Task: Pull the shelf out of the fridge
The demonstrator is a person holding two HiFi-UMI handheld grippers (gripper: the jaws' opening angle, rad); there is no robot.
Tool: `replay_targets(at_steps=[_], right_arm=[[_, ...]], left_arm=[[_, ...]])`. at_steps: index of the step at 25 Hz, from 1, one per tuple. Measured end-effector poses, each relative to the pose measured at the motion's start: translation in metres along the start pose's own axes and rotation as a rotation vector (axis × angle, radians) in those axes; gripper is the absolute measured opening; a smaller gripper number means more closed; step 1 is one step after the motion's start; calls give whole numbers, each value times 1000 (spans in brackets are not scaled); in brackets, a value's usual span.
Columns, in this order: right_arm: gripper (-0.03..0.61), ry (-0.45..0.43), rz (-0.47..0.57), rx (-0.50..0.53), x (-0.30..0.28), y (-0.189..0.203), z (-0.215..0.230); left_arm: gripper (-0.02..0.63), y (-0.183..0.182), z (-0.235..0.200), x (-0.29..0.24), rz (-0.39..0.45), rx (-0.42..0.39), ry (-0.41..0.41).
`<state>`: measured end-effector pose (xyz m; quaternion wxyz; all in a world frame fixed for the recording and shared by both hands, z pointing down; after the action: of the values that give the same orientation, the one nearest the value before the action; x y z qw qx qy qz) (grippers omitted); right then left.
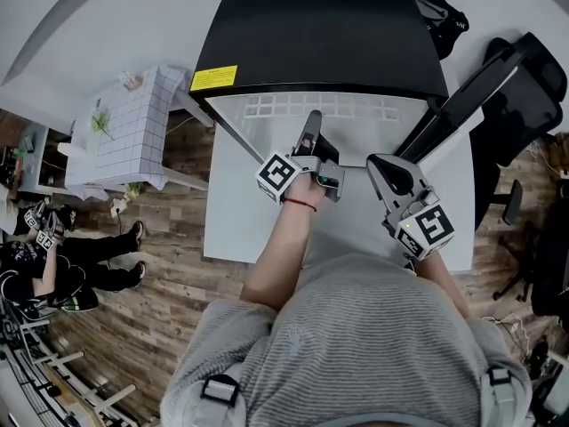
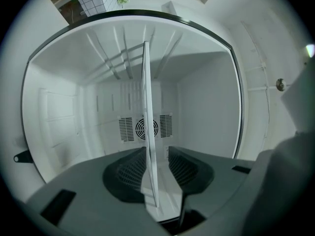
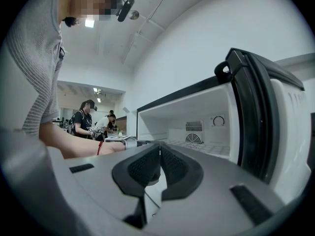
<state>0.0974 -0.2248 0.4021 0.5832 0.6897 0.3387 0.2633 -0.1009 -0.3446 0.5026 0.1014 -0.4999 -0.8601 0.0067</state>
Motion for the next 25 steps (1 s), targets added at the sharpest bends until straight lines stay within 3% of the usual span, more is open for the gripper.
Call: replay_targets(at_steps=[10,25], right_arm=[[14,1,-17,11,12,-2,3],[14,-2,-27,7,25,3,9]], left_arm=[[146,-6,-7,-14,48,13,-36],[152,-9,-12,-39,119,95,-52]])
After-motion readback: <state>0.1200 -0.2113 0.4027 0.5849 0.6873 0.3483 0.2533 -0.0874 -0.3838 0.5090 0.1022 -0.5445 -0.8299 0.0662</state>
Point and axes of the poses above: the fingertips, and each gripper's own axes: x backward along the fingers, z to its right, y out of its underside, the point moved 10 cm from there along x, backward along the fingers, and after that the axes turned 12 degrees about x, right-handed, at the moved point
